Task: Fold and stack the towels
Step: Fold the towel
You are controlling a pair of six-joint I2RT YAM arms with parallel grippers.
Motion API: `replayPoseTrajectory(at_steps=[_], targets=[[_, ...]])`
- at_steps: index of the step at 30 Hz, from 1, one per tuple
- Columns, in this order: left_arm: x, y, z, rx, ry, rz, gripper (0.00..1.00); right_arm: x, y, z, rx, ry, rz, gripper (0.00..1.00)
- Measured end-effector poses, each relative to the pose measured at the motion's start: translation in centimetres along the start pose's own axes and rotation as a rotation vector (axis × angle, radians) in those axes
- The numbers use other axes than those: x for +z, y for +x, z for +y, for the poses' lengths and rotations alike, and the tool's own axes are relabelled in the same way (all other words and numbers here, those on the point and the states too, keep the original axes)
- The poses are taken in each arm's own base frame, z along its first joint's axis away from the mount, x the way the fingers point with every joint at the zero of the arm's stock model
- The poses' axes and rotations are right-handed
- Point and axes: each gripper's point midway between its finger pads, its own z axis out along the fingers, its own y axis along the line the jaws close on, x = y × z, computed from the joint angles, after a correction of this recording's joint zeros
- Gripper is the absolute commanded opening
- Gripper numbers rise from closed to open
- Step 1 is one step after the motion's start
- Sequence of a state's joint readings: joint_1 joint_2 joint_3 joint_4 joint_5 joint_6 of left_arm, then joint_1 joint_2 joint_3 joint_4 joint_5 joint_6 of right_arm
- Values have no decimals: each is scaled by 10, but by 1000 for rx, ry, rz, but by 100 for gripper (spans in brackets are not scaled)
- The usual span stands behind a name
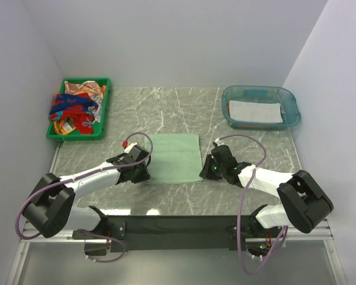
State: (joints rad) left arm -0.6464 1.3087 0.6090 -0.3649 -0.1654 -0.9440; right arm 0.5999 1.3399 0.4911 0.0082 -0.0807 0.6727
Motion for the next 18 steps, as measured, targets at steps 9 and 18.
replayPoseTrajectory(at_steps=[9, 18], targets=[[3, 1, -3, 14, -7, 10, 13, -1, 1, -1, 0, 5, 5, 0], [0, -4, -9, 21, 6, 1, 11, -6, 1, -1, -11, 10, 11, 0]])
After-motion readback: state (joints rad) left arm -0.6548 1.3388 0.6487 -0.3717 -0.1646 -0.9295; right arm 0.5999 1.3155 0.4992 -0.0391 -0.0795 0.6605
